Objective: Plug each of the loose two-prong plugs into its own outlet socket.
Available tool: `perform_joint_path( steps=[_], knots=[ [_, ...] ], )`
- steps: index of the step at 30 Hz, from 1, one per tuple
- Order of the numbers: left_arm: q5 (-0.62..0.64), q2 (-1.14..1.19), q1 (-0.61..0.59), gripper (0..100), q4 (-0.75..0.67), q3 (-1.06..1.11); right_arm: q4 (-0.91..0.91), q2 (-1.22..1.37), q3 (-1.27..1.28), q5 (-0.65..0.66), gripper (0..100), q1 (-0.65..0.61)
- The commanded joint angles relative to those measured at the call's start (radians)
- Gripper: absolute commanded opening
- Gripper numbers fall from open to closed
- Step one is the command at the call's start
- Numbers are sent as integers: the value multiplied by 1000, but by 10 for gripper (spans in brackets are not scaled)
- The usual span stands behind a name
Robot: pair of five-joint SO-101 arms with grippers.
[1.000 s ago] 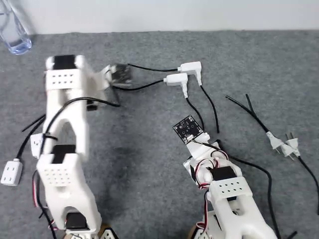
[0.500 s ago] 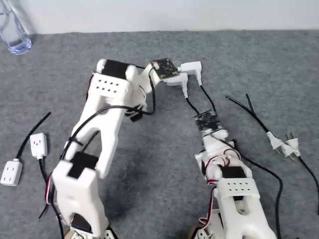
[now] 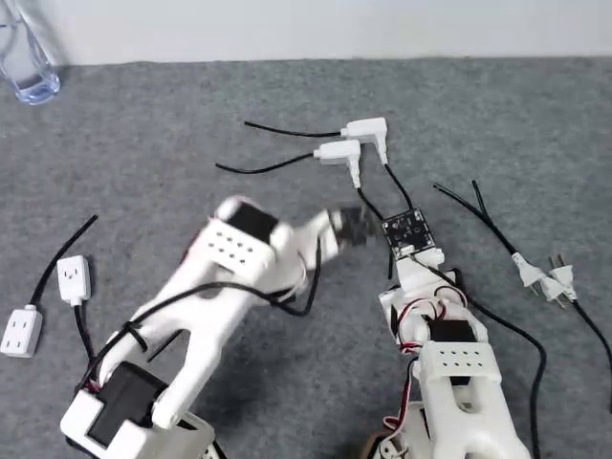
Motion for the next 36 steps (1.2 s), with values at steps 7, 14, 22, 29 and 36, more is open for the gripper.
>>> perform_joint_path(
  steps=[7,14,22,29,36],
  knots=[
    [-150,-49,86,12,-163,188,-56,-18,-38,-12,325,53],
    [-150,-49,178,12,-178,194,-58,-18,-37,-12,325,56],
    [-141,-51,172,14,-328,332,-58,-15,-37,-11,325,53],
    [-11,-51,164,248,-327,294,-54,-12,-38,-6,325,51],
    [-9,-60,163,301,-301,282,-54,-10,-37,-3,325,30]
  ],
)
